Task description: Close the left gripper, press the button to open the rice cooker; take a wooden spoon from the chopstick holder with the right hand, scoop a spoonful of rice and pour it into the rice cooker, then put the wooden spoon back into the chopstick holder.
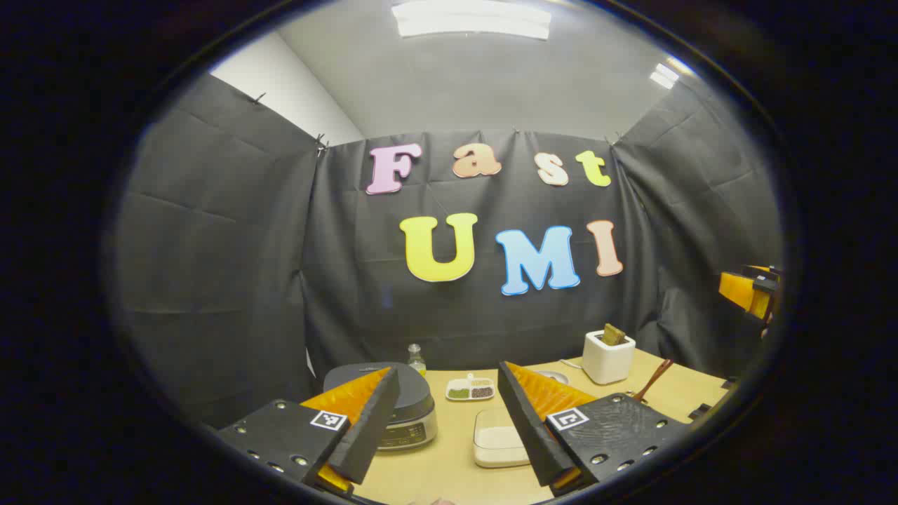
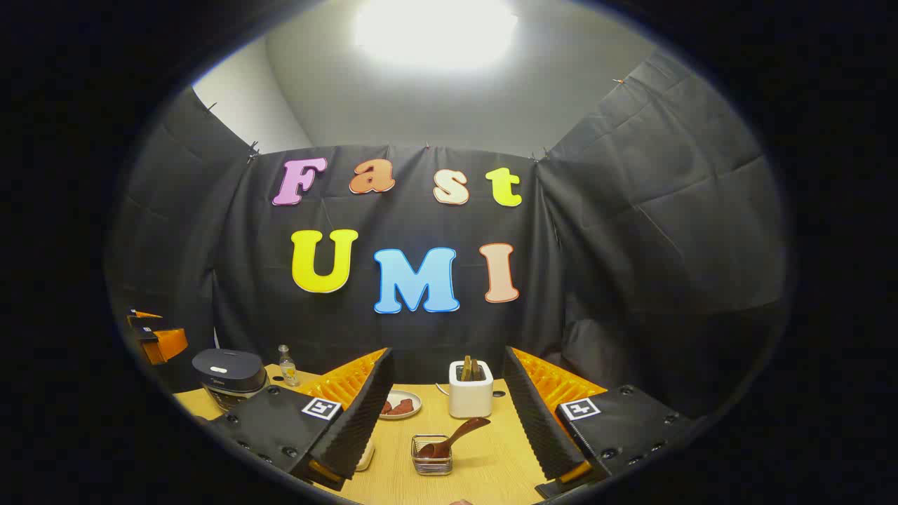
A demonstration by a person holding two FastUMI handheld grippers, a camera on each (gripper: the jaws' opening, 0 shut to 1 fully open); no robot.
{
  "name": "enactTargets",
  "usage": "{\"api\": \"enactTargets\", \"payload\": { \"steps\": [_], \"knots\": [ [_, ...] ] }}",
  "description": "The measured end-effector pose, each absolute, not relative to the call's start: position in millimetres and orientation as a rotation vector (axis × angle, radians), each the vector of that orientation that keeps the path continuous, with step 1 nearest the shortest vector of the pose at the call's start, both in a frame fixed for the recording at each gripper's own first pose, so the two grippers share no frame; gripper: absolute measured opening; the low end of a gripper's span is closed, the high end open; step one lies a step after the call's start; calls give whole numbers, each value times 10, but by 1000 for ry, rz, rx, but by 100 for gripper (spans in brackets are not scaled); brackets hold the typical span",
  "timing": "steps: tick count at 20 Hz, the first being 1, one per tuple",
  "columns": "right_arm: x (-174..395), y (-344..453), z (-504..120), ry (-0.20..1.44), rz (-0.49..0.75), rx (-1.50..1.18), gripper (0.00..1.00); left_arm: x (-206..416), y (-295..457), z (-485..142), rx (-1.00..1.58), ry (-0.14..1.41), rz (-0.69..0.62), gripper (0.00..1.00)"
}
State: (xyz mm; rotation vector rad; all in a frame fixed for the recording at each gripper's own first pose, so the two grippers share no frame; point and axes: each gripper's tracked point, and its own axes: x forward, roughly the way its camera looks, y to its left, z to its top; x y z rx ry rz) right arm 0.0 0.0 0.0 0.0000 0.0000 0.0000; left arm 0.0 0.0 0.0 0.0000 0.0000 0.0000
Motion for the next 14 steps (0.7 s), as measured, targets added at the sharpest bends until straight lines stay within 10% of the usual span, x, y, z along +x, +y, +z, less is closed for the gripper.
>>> {"api": "enactTargets", "payload": {
  "steps": [14],
  "knots": [
    [76, 22, -37, 5, 1, 5, 98, -14, 28, 7, -3, 2, 12, 87]
  ]
}}
